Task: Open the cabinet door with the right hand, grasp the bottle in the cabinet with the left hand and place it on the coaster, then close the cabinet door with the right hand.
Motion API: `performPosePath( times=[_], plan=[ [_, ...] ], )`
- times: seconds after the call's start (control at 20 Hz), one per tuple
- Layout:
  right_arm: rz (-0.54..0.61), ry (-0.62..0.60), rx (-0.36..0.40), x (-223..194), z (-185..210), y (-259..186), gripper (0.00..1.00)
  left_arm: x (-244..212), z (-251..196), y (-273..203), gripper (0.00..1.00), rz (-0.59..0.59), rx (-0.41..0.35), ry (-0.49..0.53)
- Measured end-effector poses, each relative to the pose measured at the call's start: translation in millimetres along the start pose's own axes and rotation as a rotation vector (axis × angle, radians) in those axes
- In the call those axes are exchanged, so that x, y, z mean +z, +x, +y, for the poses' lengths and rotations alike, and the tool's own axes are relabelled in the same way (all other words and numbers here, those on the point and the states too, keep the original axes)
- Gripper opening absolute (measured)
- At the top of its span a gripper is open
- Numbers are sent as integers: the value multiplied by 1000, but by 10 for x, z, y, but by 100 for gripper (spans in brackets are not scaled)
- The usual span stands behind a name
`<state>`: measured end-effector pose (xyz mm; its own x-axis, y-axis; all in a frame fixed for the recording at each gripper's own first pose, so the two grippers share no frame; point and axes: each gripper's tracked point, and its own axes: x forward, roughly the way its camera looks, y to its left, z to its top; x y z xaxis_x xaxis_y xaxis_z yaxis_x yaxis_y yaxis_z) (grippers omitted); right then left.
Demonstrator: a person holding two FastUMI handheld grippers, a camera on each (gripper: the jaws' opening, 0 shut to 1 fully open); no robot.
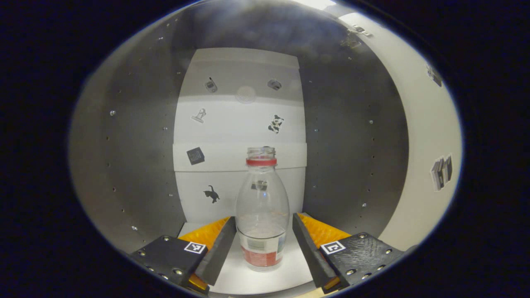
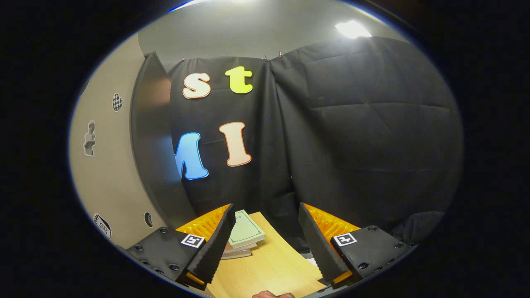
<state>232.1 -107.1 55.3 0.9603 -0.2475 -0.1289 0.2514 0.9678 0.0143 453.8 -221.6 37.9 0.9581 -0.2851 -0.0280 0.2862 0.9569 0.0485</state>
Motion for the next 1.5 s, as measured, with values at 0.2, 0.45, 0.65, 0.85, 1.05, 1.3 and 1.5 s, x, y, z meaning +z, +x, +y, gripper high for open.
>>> performPosePath(
  times=[0.2, 0.45, 0.65, 0.85, 1.05, 1.3, 1.5],
  plan=[
    [3, -4, -6, -18, -16, 41, 97, -49, -17, 58, 82, 3, -15, -18],
    [18, 4, -6, -59, -21, 92, 97, -83, -43, 76, 78, 10, -35, -42],
    [17, 13, 4, -58, 1, 129, 97, -47, -81, 39, 75, 7, -49, -46],
    [11, 19, 12, -51, 28, 176, 97, 70, -72, -135, 72, -16, -61, -34],
    [17, 37, 45, -82, 154, 181, 97, 238, -30, -484, 74, -48, -73, -30],
    [23, 71, 87, -143, 308, 82, 97, 354, 126, -1113, 76, -62, -60, -7],
    [16, 66, 101, -158, 365, -49, 97, 317, 345, -1661, 72, -58, -22, 14]
  ],
)
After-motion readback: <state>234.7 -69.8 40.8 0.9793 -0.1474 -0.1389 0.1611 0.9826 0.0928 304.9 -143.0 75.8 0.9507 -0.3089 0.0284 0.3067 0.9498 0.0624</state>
